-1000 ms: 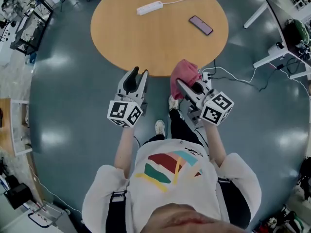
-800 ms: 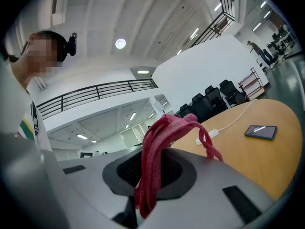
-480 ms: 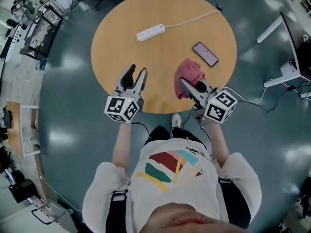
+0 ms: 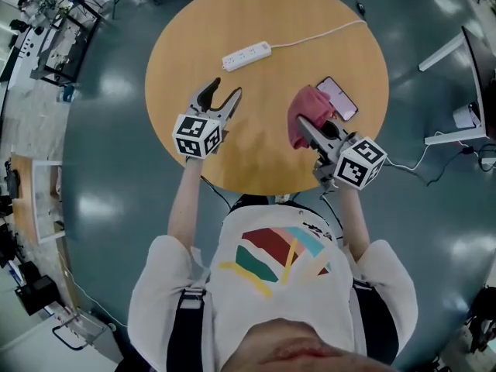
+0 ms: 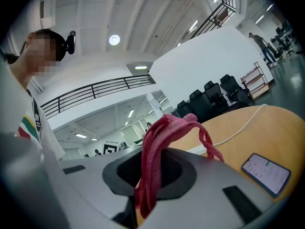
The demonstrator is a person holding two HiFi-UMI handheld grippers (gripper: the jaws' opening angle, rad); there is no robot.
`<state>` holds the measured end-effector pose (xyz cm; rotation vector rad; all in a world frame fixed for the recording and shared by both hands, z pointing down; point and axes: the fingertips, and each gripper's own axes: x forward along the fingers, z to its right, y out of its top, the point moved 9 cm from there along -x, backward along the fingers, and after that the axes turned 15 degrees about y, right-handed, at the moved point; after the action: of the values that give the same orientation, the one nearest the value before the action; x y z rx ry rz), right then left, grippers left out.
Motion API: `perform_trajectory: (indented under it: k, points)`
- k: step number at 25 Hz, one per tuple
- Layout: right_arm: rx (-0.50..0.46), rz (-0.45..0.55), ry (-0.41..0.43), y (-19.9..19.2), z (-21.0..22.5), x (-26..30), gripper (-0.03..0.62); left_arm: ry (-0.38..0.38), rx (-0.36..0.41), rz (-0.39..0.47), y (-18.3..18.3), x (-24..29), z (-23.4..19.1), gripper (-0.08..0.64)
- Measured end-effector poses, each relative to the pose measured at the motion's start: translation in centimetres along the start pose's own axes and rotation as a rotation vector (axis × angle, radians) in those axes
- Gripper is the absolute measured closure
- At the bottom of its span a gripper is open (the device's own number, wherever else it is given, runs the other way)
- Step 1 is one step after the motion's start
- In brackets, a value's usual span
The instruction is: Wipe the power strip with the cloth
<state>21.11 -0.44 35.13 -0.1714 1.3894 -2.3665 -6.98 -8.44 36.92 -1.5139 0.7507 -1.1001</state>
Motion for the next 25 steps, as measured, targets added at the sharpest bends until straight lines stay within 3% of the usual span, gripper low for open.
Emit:
perform_trajectory:
  k: [5,13,15,21,25]
  points:
    - [0.003,-0.050,-0.014,1.4,3.0,4.1,0.552,-0.040,0.143,-0.208,-2.0,7.8,-5.9,0.256]
    - [0.084,-0.142,-0.037,-0.1,9.3,9.2,0.553,-0.179,0.529,-0.404,-6.2,18.1,-9.7,0.256]
    - [0.107,-0.163,-0.033,-0.5,10.8,10.4,0.552,-0.197,0.553,-0.425,-7.1,20.4,-10.4,0.256]
    - [0.154,-0.190,0.008,-1.9,13.0,12.8,0.552,-0.279,0.503,-0.486,-8.8,23.2,-11.7,0.256]
    - [0.175,-0.181,0.028,-2.5,14.1,14.0,0.554,-0.267,0.560,-0.506,-10.3,24.2,-12.0,0.252]
